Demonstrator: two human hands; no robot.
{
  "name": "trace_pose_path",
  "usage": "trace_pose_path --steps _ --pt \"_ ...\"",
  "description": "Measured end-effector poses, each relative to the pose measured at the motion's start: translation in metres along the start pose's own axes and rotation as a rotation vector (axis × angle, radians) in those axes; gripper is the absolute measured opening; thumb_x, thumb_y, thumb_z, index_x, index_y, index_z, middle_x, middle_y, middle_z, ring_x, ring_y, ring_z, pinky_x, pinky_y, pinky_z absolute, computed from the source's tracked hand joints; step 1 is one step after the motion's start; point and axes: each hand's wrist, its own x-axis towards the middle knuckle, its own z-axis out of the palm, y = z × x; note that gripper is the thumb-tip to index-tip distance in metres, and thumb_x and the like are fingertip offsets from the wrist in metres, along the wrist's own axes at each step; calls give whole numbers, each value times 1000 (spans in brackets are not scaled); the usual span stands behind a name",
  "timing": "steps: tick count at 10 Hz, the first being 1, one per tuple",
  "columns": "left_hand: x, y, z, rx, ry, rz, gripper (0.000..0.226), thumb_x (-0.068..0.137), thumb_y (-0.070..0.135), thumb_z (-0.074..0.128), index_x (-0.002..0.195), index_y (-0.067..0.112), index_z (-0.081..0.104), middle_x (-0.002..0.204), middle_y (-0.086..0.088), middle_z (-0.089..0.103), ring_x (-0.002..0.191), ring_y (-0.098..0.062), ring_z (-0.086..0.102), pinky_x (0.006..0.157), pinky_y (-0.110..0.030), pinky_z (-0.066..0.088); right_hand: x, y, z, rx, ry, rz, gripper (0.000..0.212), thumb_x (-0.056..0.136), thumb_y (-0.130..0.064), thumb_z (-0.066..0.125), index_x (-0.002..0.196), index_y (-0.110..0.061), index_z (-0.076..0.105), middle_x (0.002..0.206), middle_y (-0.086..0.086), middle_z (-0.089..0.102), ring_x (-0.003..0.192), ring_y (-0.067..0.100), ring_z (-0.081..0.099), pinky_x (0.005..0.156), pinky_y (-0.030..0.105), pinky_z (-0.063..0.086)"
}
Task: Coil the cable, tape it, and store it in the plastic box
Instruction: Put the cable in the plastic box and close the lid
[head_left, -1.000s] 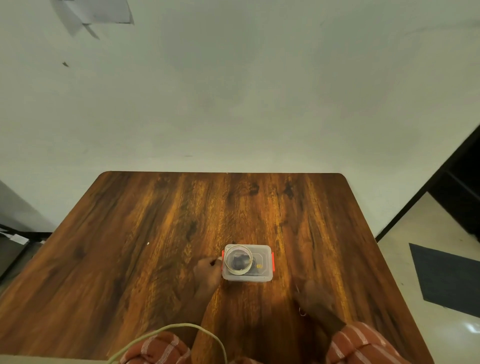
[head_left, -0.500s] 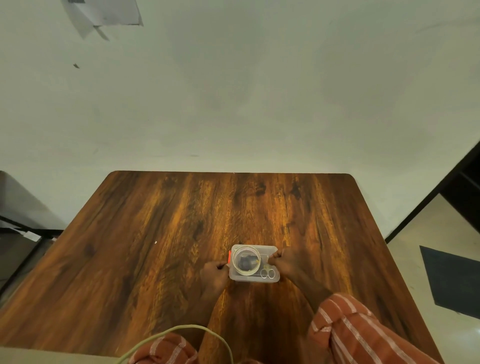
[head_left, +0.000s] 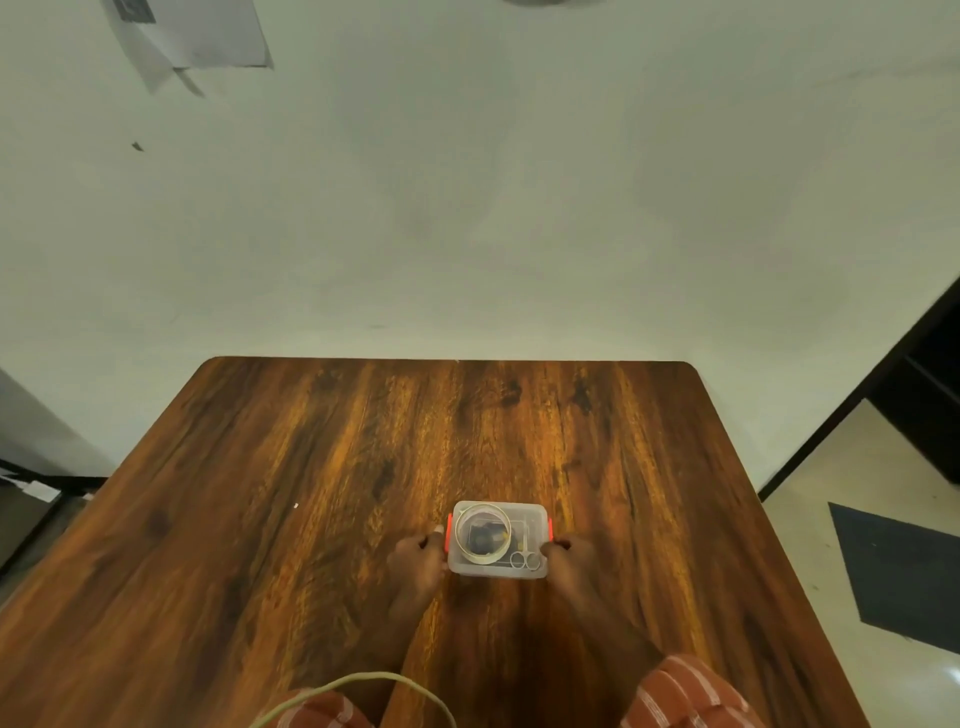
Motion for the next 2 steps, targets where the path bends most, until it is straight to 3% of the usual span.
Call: trace_pose_path --steps 1,2 --pt "4 11 0 -5 -23 20 38 98 36 55 73 12 71 71 -7 75 67 -24 73 73 -42 62 10 -6 -4 72 -27 32 9 88 -12 60 87 -11 69 79 6 70 67 15 67 57 30 57" --pt "7 13 -4 65 -14 19 43 98 39 52 75 9 72 73 -9 74 69 -25 71 74 -40 60 21 3 -3 68 -48 50 11 87 -11 61 78 -14 66 76 6 70 65 17 66 62 36 60"
